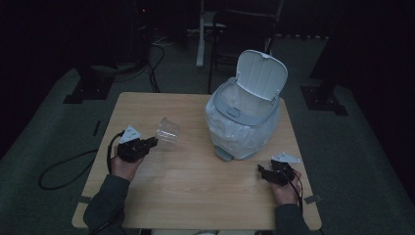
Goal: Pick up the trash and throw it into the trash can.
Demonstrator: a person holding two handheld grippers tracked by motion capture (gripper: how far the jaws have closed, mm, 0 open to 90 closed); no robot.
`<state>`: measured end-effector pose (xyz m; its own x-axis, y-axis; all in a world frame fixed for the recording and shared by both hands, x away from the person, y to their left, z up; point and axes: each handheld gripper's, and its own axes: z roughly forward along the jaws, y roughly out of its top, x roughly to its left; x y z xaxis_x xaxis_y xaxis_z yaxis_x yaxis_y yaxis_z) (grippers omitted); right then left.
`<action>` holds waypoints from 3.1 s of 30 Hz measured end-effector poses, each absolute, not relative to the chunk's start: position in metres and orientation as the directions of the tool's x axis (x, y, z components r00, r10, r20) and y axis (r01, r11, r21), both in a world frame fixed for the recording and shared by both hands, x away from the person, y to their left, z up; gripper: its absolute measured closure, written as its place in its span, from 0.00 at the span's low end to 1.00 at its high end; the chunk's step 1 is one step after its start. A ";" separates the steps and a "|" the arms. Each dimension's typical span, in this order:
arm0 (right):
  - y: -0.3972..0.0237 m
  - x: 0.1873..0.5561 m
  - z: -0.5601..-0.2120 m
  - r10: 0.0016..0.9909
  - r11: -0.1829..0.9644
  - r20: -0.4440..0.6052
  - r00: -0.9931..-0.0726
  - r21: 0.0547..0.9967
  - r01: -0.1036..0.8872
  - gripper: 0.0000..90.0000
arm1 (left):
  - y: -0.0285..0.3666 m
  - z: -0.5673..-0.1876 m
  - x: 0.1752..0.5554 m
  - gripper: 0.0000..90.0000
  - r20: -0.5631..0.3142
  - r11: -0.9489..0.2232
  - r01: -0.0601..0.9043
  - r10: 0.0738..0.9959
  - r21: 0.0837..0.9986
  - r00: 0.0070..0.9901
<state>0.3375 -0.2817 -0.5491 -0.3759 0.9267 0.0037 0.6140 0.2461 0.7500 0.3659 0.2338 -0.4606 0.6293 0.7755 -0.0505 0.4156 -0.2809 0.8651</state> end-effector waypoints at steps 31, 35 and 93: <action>-0.281 0.338 -0.549 0.926 0.248 0.002 -0.377 0.749 0.614 0.38 | 0.225 -0.427 0.379 0.94 -0.025 -0.286 0.364 0.755 0.886 0.655; -0.281 0.338 -0.549 0.926 0.248 0.003 -0.377 0.749 0.615 0.38 | 0.224 -0.423 0.381 0.94 -0.025 -0.283 0.359 0.754 0.889 0.656; -0.281 0.338 -0.549 0.926 0.248 0.003 -0.377 0.749 0.614 0.38 | 0.205 -0.369 0.411 0.94 -0.008 -0.273 0.298 0.724 0.915 0.689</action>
<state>0.3377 -0.2814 -0.5492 -0.3772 0.9261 0.0027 0.6141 0.2479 0.7493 0.4110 0.2046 -0.3693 0.6893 0.7244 -0.0082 0.2976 -0.2729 0.9148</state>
